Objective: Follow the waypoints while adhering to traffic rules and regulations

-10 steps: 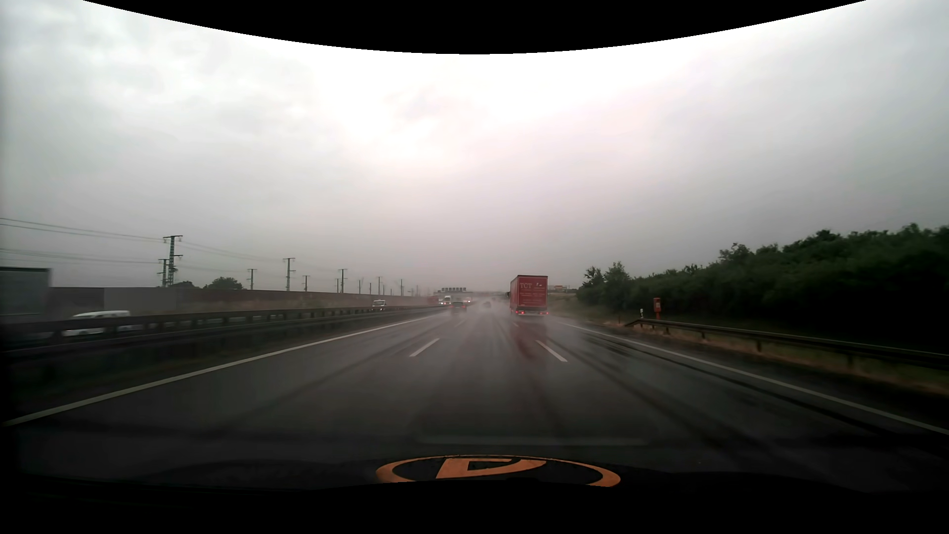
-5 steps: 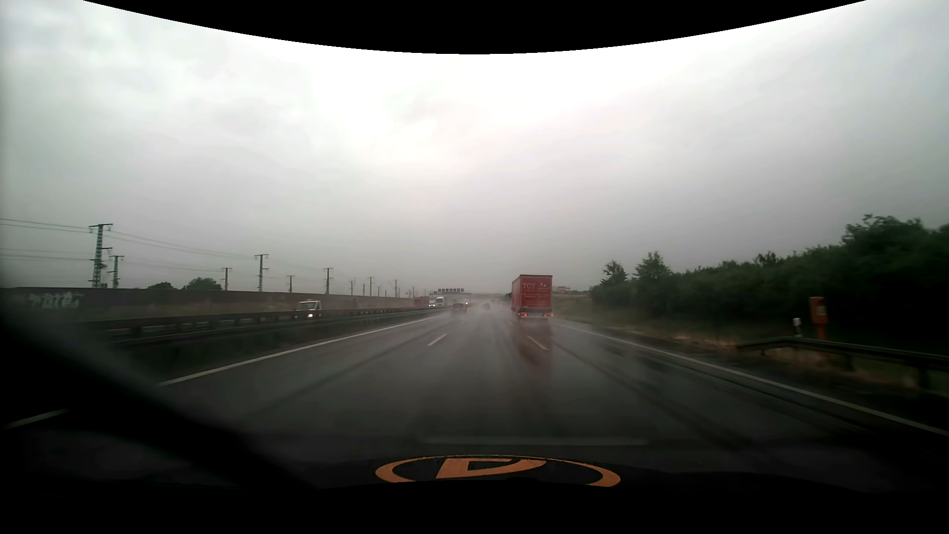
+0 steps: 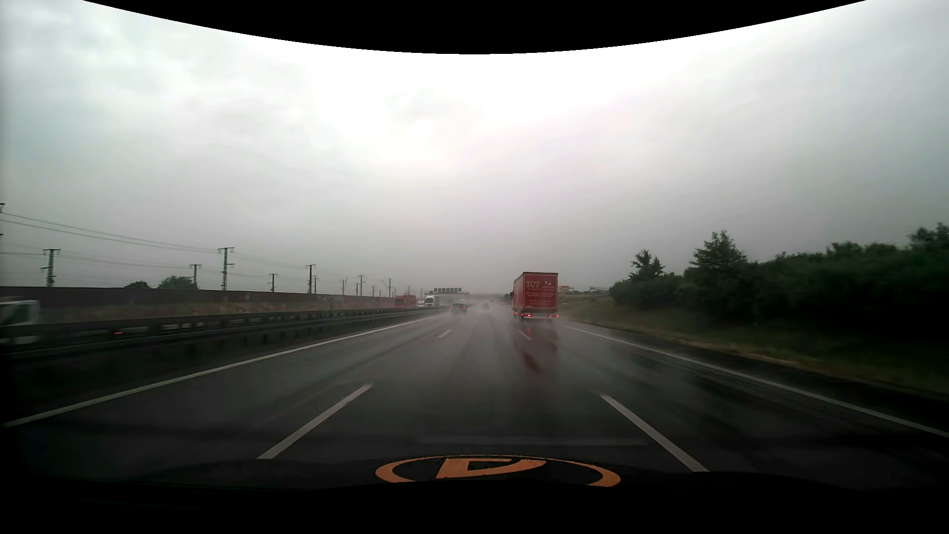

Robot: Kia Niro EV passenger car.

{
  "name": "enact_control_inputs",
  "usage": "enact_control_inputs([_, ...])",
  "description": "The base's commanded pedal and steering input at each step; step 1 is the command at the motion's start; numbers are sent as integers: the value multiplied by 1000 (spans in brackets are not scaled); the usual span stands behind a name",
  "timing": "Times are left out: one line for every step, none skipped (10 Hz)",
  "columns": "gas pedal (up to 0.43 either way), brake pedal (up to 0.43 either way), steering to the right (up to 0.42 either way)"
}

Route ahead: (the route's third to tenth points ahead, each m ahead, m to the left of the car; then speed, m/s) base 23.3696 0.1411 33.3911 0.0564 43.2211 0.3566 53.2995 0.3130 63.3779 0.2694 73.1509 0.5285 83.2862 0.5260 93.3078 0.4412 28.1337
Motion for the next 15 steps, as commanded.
enact_control_inputs([157, 0, -1])
enact_control_inputs([157, 0, -1])
enact_control_inputs([157, 0, -1])
enact_control_inputs([157, 0, -2])
enact_control_inputs([157, 0, -3])
enact_control_inputs([157, 0, -3])
enact_control_inputs([157, 0, -3])
enact_control_inputs([157, 0, -5])
enact_control_inputs([157, 0, -5])
enact_control_inputs([157, 0, -5])
enact_control_inputs([157, 0, -4])
enact_control_inputs([157, 0, -3])
enact_control_inputs([157, 0, -3])
enact_control_inputs([157, 0, -3])
enact_control_inputs([157, 0, -2])
